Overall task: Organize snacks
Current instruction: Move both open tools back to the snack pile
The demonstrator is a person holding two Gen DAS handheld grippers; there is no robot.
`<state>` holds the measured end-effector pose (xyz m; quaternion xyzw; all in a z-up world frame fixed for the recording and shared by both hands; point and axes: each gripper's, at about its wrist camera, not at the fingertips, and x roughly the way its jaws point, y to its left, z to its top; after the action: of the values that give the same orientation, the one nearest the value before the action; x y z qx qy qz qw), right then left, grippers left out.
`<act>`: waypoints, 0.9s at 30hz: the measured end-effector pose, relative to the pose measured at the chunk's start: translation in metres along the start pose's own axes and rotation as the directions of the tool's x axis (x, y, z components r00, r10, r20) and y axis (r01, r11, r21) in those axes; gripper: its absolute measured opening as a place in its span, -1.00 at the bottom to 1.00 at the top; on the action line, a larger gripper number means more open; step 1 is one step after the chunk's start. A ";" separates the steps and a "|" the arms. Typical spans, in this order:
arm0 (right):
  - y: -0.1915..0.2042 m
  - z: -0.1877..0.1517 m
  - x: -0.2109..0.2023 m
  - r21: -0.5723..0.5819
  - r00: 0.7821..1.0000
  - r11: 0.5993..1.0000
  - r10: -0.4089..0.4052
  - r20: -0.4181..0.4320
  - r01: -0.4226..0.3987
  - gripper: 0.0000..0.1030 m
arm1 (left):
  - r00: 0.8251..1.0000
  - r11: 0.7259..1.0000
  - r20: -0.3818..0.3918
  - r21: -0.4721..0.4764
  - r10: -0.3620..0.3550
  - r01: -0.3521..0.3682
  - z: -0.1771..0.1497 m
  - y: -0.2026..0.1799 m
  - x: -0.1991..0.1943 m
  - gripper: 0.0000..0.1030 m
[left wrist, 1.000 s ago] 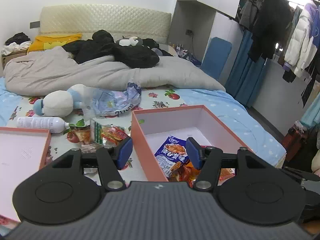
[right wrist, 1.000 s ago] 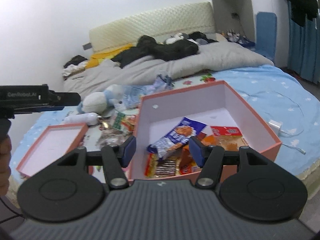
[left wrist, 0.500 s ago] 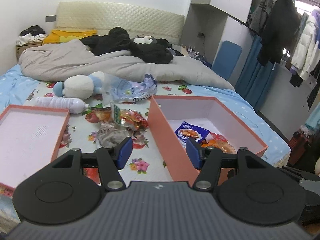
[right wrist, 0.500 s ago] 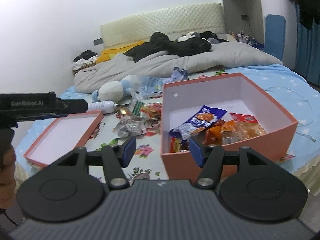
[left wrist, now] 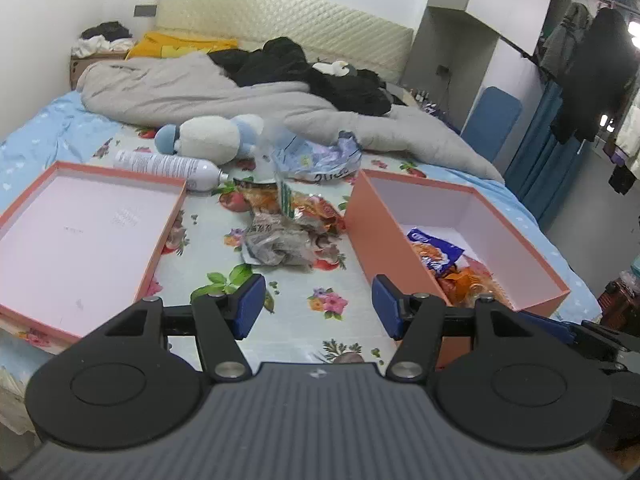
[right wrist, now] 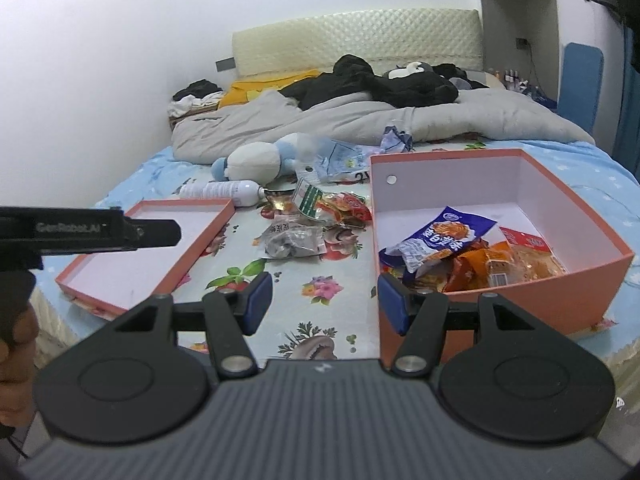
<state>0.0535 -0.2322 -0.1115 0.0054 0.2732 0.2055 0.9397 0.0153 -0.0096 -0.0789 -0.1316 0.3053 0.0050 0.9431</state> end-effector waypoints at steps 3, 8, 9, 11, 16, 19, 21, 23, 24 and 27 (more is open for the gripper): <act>0.008 -0.002 0.007 -0.028 1.000 1.000 0.009 -0.009 -0.009 0.18 | 1.000 1.000 0.003 -0.004 0.011 -0.011 0.002 0.005 0.009 0.25; 0.017 -0.002 0.025 -0.035 0.999 0.999 0.031 -0.027 -0.032 0.18 | 1.000 0.999 -0.018 -0.035 0.011 -0.012 0.004 0.017 0.031 0.25; 0.019 -0.002 0.030 -0.037 0.999 0.999 0.034 -0.027 -0.035 0.18 | 1.000 0.999 -0.021 -0.040 0.014 -0.015 0.005 0.020 0.035 0.25; 0.023 -0.001 0.039 -0.047 0.999 0.998 0.029 -0.030 -0.030 0.18 | 0.999 0.998 -0.028 -0.049 0.023 -0.024 0.006 0.027 0.045 0.25; 0.033 -0.002 0.072 -0.072 0.999 0.997 0.017 -0.036 -0.019 0.17 | 0.998 0.995 -0.037 -0.078 0.054 -0.057 0.014 0.051 0.079 0.37; 0.037 -0.002 0.096 -0.075 0.998 0.997 0.025 -0.050 -0.029 0.16 | 0.996 0.994 -0.047 -0.071 0.077 -0.080 0.021 0.066 0.103 0.45; 0.042 -0.001 0.112 -0.095 0.999 0.995 0.024 -0.044 -0.028 0.16 | 0.994 0.993 -0.056 -0.058 0.096 -0.099 0.027 0.076 0.122 0.49; 0.045 0.000 0.132 -0.103 0.999 0.995 0.010 -0.038 -0.014 0.16 | 0.994 0.993 -0.069 -0.077 0.081 -0.086 0.031 0.089 0.141 0.49; 0.046 0.001 0.143 -0.100 0.999 0.995 0.010 -0.033 -0.013 0.16 | 0.995 0.992 -0.078 -0.098 0.066 -0.073 0.034 0.097 0.152 0.49; 0.048 0.002 0.172 -0.100 0.999 0.995 0.000 -0.032 -0.003 0.16 | 0.995 0.989 -0.099 -0.144 0.017 -0.032 0.042 0.113 0.182 0.49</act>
<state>0.1680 -0.1210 -0.1919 -0.0447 0.2776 0.2196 0.9342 0.1776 0.0973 -0.1790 -0.1963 0.3516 0.0325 0.9148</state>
